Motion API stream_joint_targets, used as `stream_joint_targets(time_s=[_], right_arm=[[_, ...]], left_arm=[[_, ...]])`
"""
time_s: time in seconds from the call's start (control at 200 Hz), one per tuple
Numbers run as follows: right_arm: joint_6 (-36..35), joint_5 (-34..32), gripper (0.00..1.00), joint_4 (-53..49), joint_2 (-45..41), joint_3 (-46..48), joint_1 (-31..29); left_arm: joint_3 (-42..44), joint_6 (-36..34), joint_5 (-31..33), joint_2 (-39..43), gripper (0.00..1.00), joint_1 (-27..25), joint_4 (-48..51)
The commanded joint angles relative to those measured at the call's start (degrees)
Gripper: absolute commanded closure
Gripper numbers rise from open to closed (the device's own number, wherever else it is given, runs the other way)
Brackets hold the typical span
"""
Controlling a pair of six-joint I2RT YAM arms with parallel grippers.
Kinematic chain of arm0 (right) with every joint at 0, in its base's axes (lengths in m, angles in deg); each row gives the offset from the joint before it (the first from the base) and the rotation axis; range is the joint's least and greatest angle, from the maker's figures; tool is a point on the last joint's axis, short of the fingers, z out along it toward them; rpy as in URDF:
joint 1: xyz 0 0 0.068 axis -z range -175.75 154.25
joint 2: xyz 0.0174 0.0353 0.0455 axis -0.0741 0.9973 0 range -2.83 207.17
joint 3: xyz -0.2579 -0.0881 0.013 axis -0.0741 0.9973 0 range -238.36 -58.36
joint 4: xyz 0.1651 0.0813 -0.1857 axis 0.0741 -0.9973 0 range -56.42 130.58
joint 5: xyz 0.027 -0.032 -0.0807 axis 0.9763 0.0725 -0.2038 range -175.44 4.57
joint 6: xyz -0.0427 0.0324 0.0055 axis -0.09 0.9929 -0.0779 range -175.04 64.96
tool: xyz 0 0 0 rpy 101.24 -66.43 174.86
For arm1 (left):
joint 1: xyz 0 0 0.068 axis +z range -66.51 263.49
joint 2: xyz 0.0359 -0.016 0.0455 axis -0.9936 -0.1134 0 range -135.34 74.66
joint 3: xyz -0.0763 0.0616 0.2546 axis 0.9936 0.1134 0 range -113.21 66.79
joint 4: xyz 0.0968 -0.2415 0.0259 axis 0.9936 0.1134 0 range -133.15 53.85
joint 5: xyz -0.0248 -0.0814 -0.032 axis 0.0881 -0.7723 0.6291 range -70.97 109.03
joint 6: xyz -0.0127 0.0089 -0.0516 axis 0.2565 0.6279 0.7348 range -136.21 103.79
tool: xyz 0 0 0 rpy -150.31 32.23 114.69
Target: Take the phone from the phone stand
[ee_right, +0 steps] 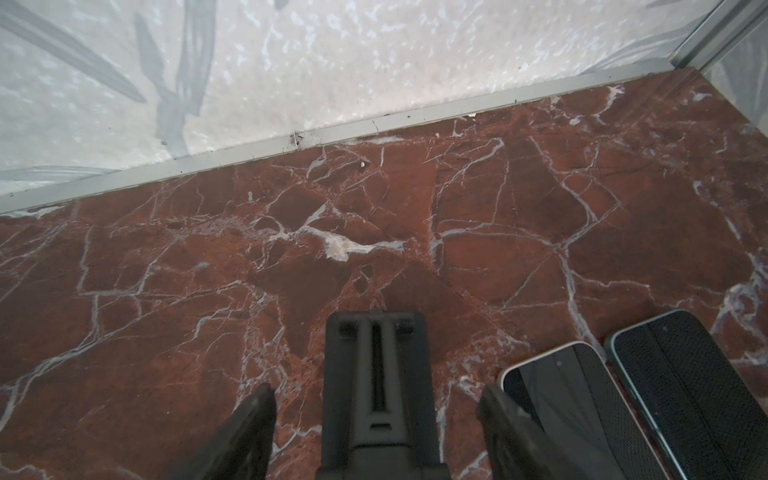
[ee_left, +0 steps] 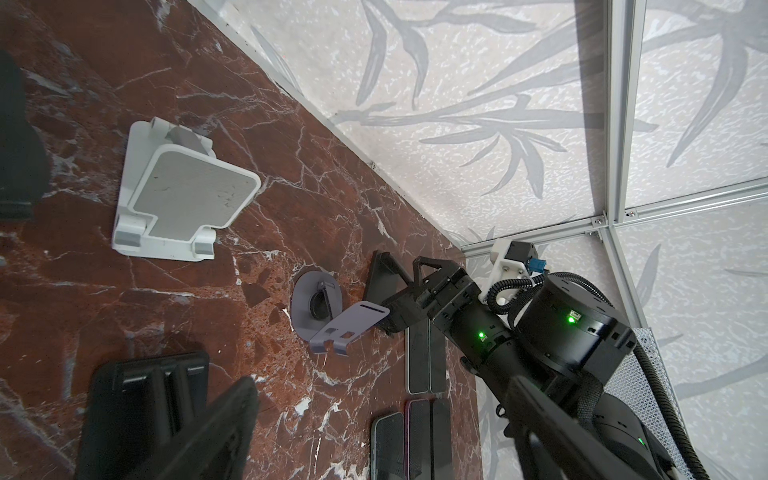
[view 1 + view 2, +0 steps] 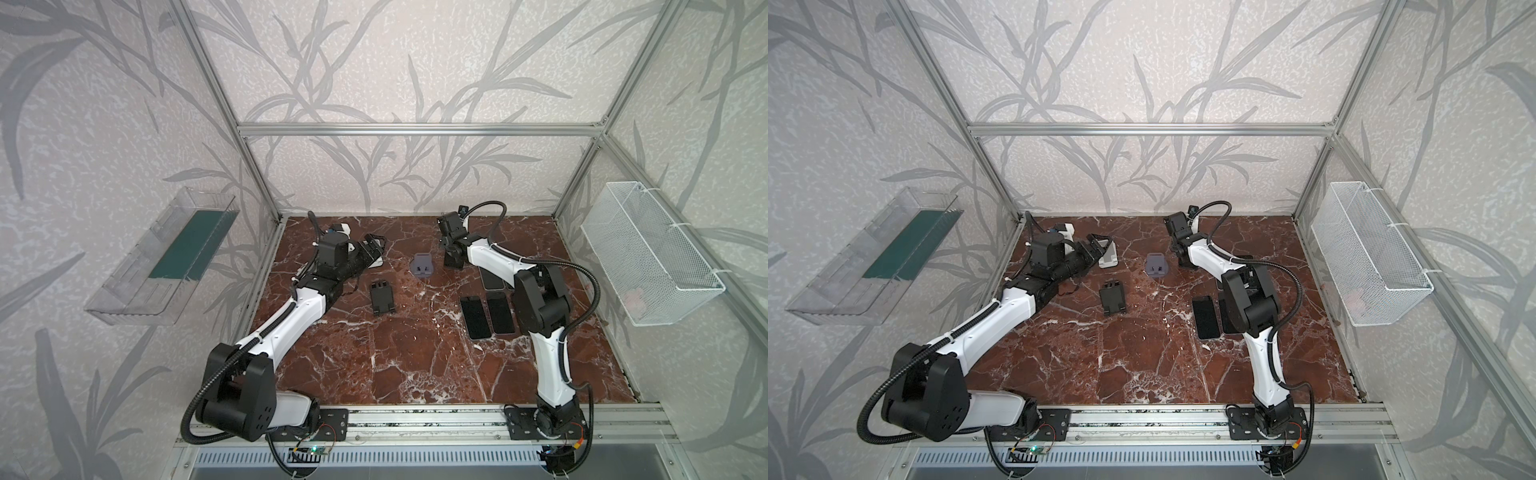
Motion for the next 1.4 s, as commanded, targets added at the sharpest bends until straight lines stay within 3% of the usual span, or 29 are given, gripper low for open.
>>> stream_joint_targets(time_s=[0.0,0.27,1.105,1.395], right_arm=[[-1.47,0.81,0.26,3.47,-1.73,1.44,0.11],[-3.75,2.24,0.33,5.12,-3.15,2.53,0.19],[-7.88,7.4,0.37,7.95,-17.32,11.99,-0.23],[-7.75,7.77,0.37,8.64,-28.69,23.97,-2.22]], left_arm=[[0.52,0.65,-0.5,0.04,0.06,0.3,-1.56],[0.58,0.68,-0.61,-0.05,0.07,0.39,-1.72],[0.7,1.47,-1.47,-0.27,0.07,-0.14,-2.38],[0.89,1.82,-1.9,-1.32,0.08,-3.19,-2.79]])
